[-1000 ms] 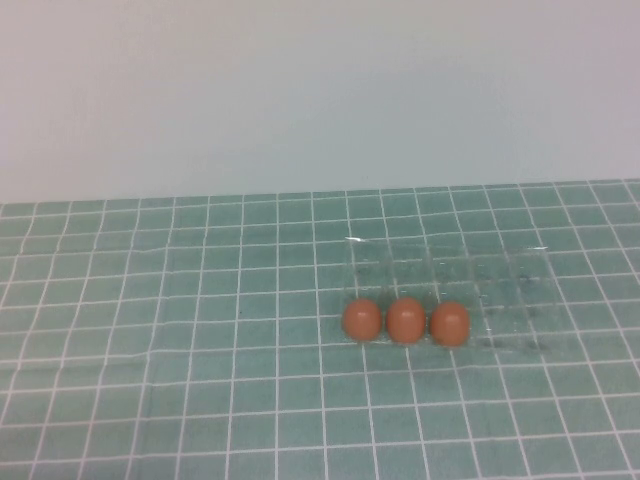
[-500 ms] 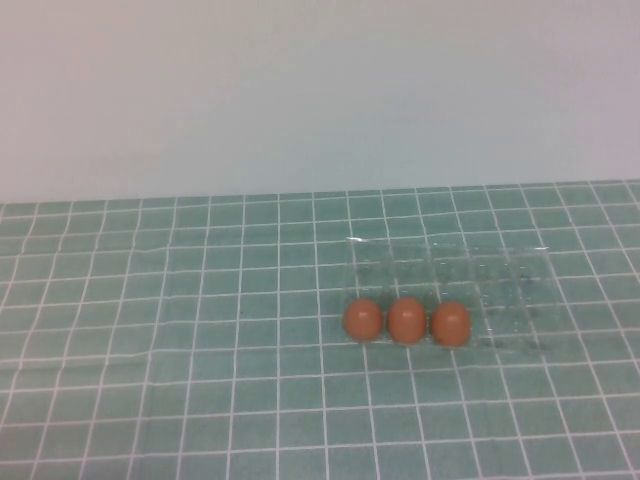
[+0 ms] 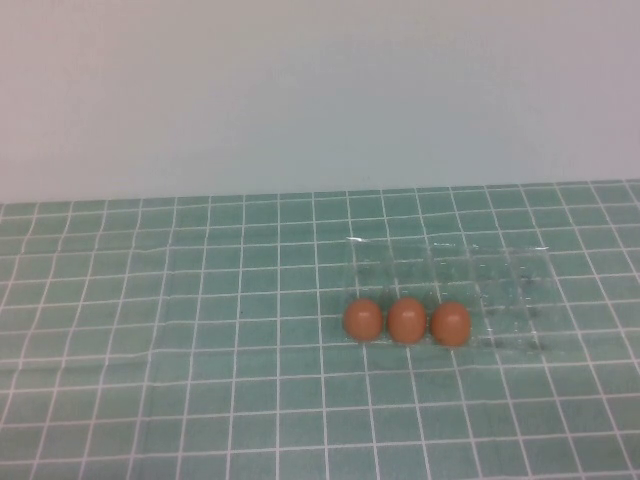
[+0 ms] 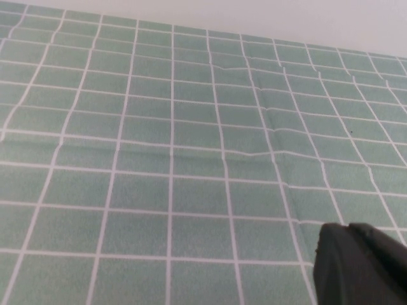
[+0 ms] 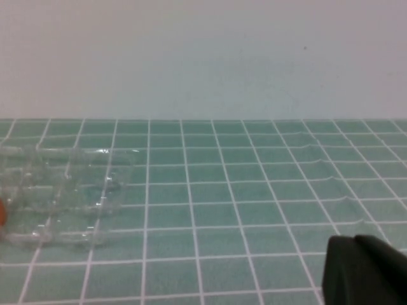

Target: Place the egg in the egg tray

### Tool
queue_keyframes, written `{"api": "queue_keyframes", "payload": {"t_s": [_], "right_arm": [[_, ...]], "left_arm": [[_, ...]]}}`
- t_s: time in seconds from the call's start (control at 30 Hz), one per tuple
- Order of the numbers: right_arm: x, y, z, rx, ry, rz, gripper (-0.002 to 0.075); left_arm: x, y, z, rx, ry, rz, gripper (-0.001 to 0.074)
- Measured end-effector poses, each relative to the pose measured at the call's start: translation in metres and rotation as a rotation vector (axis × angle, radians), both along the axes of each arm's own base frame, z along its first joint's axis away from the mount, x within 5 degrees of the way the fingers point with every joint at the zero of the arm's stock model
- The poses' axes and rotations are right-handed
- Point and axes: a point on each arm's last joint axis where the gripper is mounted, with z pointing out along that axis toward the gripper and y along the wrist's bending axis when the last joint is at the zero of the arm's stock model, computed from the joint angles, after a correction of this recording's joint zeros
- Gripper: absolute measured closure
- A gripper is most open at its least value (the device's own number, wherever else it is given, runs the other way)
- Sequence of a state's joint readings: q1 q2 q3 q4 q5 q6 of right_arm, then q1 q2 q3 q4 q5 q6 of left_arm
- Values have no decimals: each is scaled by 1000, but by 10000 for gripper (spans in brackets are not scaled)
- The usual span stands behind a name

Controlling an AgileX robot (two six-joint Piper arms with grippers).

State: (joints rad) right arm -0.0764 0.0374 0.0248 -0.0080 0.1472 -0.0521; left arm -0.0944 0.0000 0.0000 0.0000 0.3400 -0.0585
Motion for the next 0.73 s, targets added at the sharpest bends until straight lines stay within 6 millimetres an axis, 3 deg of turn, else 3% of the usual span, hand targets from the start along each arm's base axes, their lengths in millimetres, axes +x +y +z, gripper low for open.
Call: {"api": "queue_keyframes", "payload": {"t_s": [0.3,0.73], "right_arm": [[-5,1,-17,35,186,2,727],[-5,1,-18,41,203,2,727]], "left_arm": [[0,0,0,0,0,0,736],[0,0,0,0,0,0,736]]}}
